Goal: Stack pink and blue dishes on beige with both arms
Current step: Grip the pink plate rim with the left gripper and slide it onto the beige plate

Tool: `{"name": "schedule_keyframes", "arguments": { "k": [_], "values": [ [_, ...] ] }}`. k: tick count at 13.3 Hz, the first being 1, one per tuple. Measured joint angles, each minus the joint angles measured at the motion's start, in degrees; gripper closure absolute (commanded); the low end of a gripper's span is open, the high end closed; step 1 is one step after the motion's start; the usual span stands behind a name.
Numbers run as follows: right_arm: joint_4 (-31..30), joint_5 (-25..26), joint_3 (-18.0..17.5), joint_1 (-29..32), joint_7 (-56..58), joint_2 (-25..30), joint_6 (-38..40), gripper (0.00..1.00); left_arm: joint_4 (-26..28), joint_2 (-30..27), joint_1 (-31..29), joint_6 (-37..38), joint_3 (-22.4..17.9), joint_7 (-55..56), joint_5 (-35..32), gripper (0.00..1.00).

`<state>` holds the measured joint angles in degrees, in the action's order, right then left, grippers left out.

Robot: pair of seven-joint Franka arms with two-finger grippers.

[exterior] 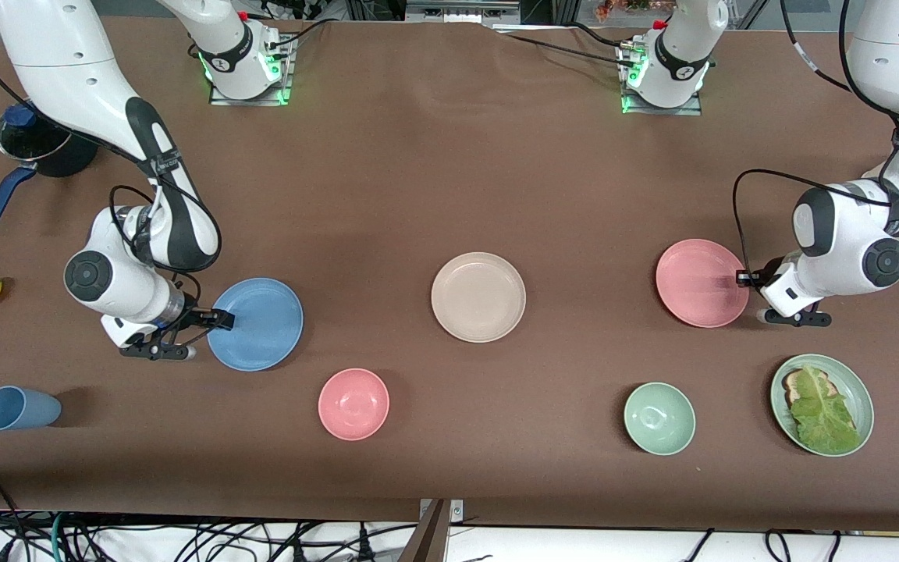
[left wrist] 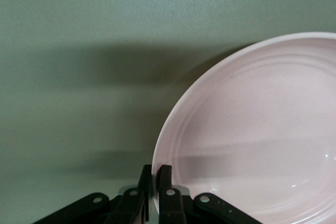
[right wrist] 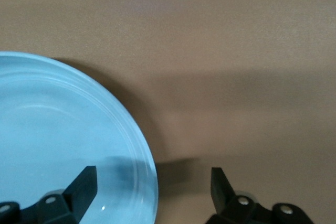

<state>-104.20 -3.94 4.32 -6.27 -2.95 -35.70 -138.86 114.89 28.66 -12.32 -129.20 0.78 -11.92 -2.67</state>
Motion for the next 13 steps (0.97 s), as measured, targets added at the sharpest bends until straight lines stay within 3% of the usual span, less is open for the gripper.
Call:
{"name": "schedule_keyframes", "arguments": {
  "k": [8, 13],
  "values": [
    [0.0, -0.4, 0.0, 0.0, 1.3, -0.4, 0.0, 0.16, -15.5, -2.0, 0.2, 25.3, 3.0, 3.0, 3.3, 1.00],
    [0.0, -0.7, 0.0, 0.3, 1.6, -0.6, 0.0, 0.17, -19.1, -2.2, 0.4, 28.3, 11.0, 15.0, 6.3, 1.00]
  ]
}}
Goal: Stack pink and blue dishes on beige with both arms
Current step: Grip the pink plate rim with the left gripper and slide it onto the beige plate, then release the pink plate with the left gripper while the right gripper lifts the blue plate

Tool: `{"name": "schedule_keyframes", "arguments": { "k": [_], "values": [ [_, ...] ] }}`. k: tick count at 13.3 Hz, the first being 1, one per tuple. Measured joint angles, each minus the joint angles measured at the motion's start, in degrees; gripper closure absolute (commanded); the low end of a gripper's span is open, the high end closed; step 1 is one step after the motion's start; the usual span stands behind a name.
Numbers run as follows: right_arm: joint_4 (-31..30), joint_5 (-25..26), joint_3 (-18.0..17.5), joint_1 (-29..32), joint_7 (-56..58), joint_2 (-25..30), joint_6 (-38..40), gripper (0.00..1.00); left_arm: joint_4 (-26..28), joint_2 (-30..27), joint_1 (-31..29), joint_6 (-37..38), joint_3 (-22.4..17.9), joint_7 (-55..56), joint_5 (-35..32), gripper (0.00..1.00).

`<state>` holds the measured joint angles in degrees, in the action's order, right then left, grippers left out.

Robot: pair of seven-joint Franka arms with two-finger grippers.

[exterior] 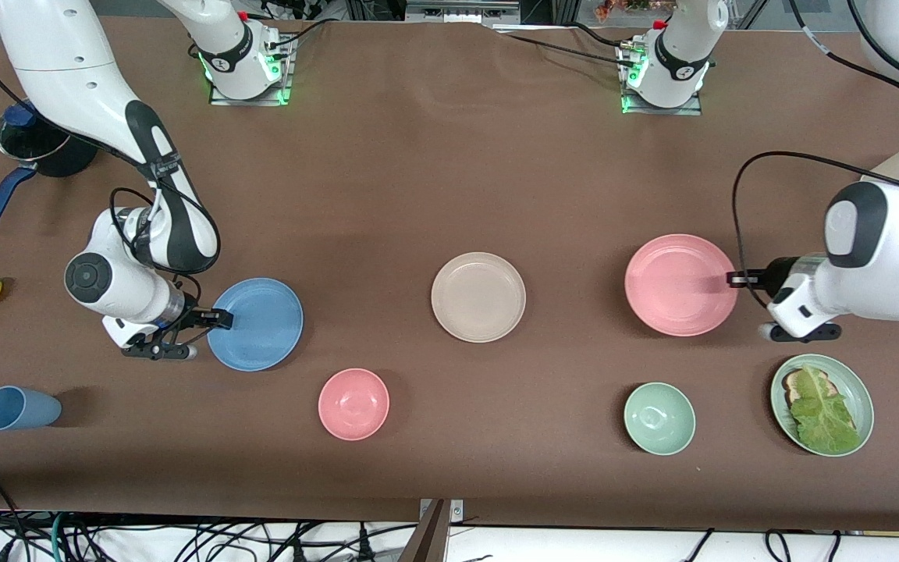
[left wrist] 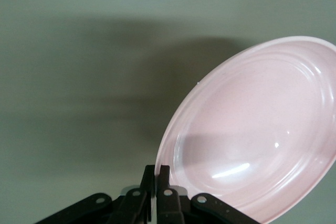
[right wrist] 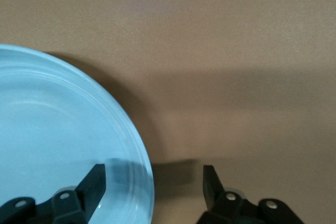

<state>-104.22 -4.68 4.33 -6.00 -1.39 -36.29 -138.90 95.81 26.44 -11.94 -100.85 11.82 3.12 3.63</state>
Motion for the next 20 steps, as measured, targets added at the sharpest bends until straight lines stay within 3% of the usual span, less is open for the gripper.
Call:
{"name": "schedule_keyframes", "arguments": {
  "k": [4, 7, 15, 18, 20],
  "values": [
    [0.0, 0.0, 0.0, 0.0, 0.0, 0.0, 0.0, 0.17, -1.2, 0.4, 2.6, 0.0, 5.1, 10.2, 3.5, 1.00],
    [0.0, 0.0, 0.0, 0.0, 0.0, 0.0, 0.0, 0.17, -3.1, 2.1, 8.0, -0.8, 5.5, 16.8, 5.6, 1.00],
    [0.0, -0.1, 0.0, 0.0, 0.0, 0.0, 0.0, 0.17, -5.7, 10.6, 20.8, -14.9, 5.6, 34.2, 5.9, 1.00],
    [0.0, -0.1, 0.0, 0.0, 0.1, 0.0, 0.0, 0.17, -7.7, 13.5, 24.2, -16.4, 5.5, 37.2, 5.9, 1.00],
    [0.0, -0.1, 0.0, 0.0, 0.1, 0.0, 0.0, 0.17, -7.9, 14.2, 24.3, -16.4, 5.3, 37.3, 5.9, 0.09]
  ]
}}
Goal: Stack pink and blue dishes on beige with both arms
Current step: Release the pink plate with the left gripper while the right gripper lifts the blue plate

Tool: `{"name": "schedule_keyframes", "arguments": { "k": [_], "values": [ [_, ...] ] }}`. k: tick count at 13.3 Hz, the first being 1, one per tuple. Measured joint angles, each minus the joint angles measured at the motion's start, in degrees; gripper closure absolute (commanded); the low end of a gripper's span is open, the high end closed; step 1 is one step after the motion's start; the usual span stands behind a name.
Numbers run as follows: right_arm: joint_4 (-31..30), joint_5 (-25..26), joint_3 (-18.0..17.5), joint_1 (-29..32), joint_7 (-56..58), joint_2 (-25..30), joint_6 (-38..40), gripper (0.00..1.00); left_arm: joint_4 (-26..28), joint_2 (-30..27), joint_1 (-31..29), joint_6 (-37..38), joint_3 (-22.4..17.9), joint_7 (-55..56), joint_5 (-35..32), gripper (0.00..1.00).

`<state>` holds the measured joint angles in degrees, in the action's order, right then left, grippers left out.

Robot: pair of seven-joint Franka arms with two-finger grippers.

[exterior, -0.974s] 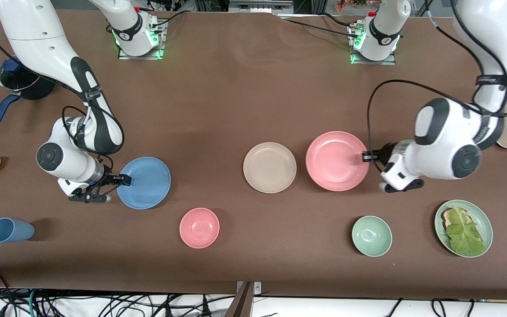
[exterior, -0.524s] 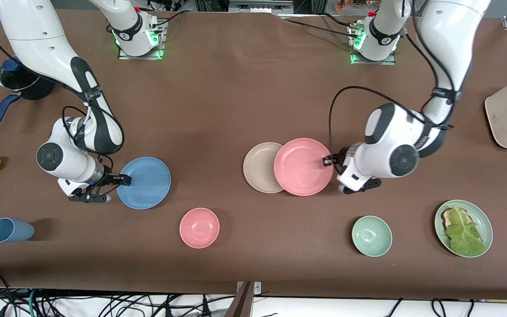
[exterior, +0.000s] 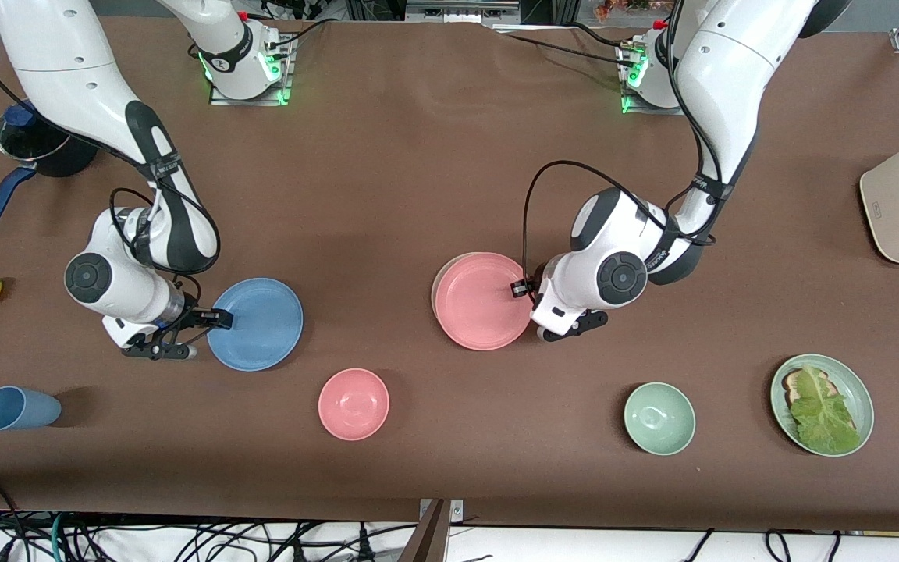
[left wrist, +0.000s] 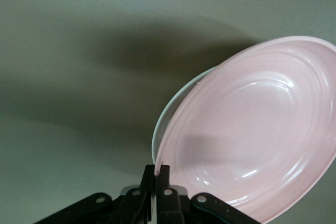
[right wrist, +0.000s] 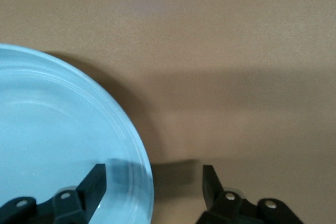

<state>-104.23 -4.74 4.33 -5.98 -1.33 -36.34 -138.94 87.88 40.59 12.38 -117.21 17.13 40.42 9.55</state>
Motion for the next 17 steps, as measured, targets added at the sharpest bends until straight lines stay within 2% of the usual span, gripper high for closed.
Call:
{"name": "schedule_keyframes", "arguments": {
  "k": [1, 7, 13, 15, 17],
  "values": [
    [0.0, 0.0, 0.0, 0.0, 0.0, 0.0, 0.0, 0.17, 0.0, 0.2, -0.1, 0.0, -0.1, 0.0, 0.0, 0.00],
    [0.0, 0.0, 0.0, 0.0, 0.0, 0.0, 0.0, 0.19, -1.4, 0.4, -0.2, 0.1, -0.4, -0.1, 0.0, 0.00],
    [0.0, 0.0, -0.1, 0.0, 0.1, 0.0, 0.0, 0.31, -2.8, 0.3, -1.9, 2.1, -0.9, -0.1, -3.4, 0.00],
    [0.0, 0.0, -0.1, 0.0, 0.1, 0.0, 0.0, 0.40, -2.9, 0.2, -3.5, 3.6, -1.0, -0.6, -4.6, 0.00],
    [0.0, -0.1, -0.1, -0.1, 0.1, 0.0, 0.0, 0.56, -3.2, -0.5, -5.7, 6.1, -1.1, -3.4, -4.8, 0.00]
  ]
}}
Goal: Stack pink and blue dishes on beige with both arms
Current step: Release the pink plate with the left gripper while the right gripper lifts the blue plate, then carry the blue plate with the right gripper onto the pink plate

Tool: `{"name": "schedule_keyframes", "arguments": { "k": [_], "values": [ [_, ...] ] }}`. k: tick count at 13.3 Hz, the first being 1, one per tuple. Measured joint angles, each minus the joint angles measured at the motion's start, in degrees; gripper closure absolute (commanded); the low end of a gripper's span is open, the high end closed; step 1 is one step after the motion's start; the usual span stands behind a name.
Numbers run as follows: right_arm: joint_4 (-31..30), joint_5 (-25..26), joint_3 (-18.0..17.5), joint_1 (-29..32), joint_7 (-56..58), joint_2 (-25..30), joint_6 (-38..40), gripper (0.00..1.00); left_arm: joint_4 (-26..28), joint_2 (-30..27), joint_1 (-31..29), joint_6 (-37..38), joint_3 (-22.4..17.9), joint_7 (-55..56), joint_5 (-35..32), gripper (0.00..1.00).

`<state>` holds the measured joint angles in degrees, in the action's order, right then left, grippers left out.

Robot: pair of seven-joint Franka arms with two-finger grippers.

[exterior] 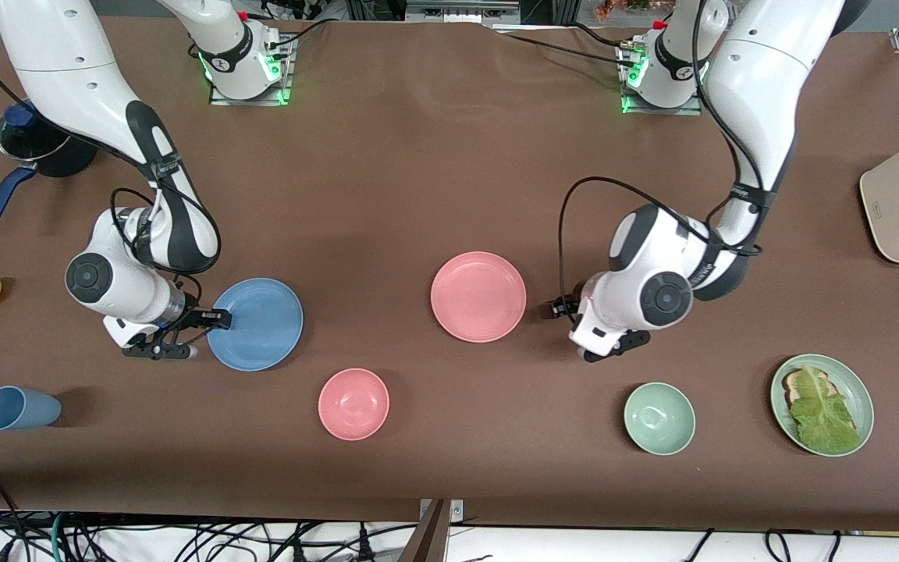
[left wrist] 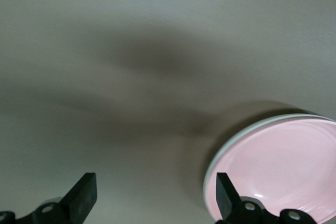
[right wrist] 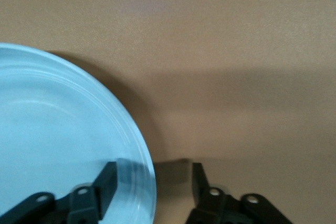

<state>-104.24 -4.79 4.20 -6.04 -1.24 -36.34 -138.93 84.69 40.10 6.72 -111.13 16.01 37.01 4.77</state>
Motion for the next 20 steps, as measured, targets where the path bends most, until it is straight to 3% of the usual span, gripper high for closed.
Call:
{"name": "schedule_keyframes", "arguments": {
  "k": [6, 11, 16, 20],
  "values": [
    [0.0, -0.2, -0.5, 0.0, 0.2, 0.4, 0.2, 1.00, -0.5, -3.2, -9.3, 8.8, -0.3, -12.0, -0.5, 0.00],
    [0.1, -0.8, -0.6, -0.1, 1.2, 1.3, 0.5, 1.00, 0.0, -6.3, -14.2, 11.2, -1.5, -22.1, -6.5, 0.00],
    [4.6, -0.8, -0.9, -0.1, 1.7, 3.1, 7.2, 1.00, 4.9, -18.5, -14.1, 15.2, -8.1, -31.8, -6.5, 0.00],
    [12.5, -0.8, -1.1, -0.5, 2.1, 3.6, 17.5, 1.00, 5.8, -27.7, -13.3, 21.0, -9.5, -32.1, -6.5, 0.00]
  ]
}}
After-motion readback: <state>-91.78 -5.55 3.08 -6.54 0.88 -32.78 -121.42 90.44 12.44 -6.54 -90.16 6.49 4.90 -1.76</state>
